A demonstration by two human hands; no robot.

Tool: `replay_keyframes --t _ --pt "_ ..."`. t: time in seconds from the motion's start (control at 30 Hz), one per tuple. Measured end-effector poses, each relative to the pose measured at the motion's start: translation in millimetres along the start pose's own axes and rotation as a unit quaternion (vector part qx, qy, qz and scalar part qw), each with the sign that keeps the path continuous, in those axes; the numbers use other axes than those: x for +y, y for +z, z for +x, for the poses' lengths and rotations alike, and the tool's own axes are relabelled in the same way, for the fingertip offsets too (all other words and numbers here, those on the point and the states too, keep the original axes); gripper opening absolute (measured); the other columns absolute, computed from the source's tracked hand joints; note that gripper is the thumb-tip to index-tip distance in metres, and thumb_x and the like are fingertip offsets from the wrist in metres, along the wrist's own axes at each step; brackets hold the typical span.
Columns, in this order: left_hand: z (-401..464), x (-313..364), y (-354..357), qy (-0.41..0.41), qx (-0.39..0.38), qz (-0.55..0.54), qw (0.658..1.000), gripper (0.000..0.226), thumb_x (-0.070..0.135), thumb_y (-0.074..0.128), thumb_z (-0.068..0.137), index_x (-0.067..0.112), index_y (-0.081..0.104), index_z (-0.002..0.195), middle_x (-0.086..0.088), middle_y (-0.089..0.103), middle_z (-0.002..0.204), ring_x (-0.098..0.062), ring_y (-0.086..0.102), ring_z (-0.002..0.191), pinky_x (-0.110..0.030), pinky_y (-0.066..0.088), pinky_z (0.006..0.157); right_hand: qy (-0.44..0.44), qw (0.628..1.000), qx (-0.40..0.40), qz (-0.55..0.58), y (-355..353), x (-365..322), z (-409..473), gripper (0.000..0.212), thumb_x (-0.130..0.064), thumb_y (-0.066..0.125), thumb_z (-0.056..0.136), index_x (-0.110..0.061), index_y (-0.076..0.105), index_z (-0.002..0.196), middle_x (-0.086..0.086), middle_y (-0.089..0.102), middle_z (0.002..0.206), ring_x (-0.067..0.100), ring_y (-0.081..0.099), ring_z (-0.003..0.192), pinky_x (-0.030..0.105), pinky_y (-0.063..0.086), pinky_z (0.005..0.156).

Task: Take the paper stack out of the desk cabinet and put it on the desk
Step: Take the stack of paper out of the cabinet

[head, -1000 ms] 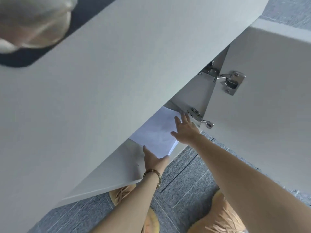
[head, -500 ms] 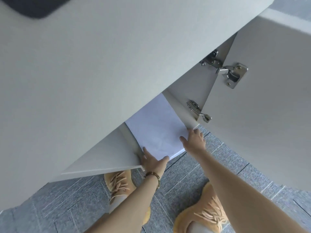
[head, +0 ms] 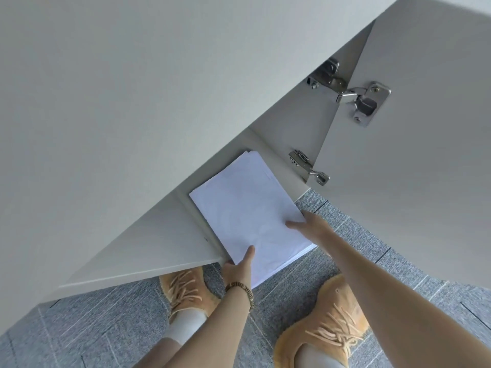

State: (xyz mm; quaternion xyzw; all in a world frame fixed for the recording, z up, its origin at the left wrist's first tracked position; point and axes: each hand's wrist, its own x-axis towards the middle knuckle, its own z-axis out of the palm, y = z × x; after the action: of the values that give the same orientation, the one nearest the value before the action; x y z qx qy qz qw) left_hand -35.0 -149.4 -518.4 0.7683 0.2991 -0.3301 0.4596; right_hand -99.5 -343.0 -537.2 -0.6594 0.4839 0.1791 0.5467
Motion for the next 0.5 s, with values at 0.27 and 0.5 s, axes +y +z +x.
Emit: replay_keyframes --t 0.27,0.5 --pt "-36.3 18.1 -33.6 0.062 -0.071 0.052 0.994 0.031 0.012 0.078 0.082 0.008 0.064 0.110 -0.011 0.070 0.111 -0.023 0.062 0.093 -0.028 0.048 0.077 0.025 0.999 0.028 0.022 6.9 -0.5 -59.9 0.035 -0.026 0.069 0.090 -0.010 0.064 0.121 0.011 0.072 0.112 0.029 0.068 0.104 0.043 0.055 0.093" --pt "-151.8 29.7 -103.9 0.102 -0.149 0.133 0.974 0.035 0.019 0.083 0.078 0.003 0.072 0.107 -0.013 0.074 0.111 -0.026 0.069 0.098 -0.025 0.056 0.076 0.040 0.997 0.061 0.023 -16.2 10.6 -189.6 0.046 -0.040 0.070 0.072 -0.015 0.071 0.111 0.011 0.077 0.103 0.033 0.073 0.098 0.049 0.057 0.091"
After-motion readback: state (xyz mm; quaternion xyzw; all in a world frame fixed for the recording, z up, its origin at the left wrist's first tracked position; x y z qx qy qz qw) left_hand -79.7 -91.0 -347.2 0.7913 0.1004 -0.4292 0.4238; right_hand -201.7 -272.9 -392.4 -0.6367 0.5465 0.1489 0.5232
